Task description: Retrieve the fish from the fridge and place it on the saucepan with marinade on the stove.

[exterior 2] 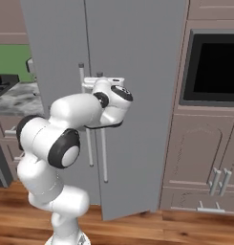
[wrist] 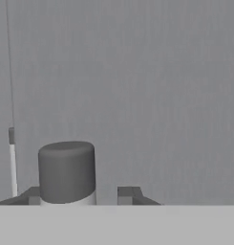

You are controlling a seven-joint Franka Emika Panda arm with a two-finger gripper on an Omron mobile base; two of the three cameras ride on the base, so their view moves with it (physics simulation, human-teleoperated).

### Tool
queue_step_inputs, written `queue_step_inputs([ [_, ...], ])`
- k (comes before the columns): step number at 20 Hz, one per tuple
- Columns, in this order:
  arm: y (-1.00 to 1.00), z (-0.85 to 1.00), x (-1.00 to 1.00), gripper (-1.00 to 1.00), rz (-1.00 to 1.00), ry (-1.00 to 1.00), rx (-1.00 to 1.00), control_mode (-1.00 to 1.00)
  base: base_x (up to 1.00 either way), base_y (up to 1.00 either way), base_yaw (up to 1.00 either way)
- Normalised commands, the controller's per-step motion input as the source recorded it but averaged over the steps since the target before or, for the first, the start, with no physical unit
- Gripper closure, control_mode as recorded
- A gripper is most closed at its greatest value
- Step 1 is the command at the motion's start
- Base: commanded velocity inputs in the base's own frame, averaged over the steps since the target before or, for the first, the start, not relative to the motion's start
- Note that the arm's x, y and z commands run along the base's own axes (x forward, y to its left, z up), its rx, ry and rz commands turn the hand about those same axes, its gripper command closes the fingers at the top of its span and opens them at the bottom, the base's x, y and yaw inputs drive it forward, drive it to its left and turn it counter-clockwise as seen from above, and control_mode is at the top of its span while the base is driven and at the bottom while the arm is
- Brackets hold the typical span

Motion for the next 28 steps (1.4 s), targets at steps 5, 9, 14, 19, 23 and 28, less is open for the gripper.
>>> queue_step_inputs([
  [5, -0.95, 0.06, -0.39, 1.0, 0.0, 0.03, 0.0, -1.0, 0.0, 0.0, 0.0],
  [9, -0.99, 0.07, -0.4, 1.0, 0.0, 0.03, 0.01, -1.0, 0.0, 0.0, 0.0],
  [14, -1.0, 0.03, -0.34, 1.0, 0.0, 0.02, 0.01, -1.0, 0.0, 0.0, 0.0],
  [19, -0.99, 0.0, -0.26, 1.0, 0.0, 0.03, 0.02, -1.0, 0.0, 0.0, 0.0],
  [23, -1.0, 0.0, -0.28, 1.0, 0.0, 0.03, 0.03, -1.0, 0.0, 0.0, 0.0],
  [28, -1.0, 0.0, -0.3, 1.0, 0.0, 0.03, 0.03, -1.0, 0.0, 0.0, 0.0],
])
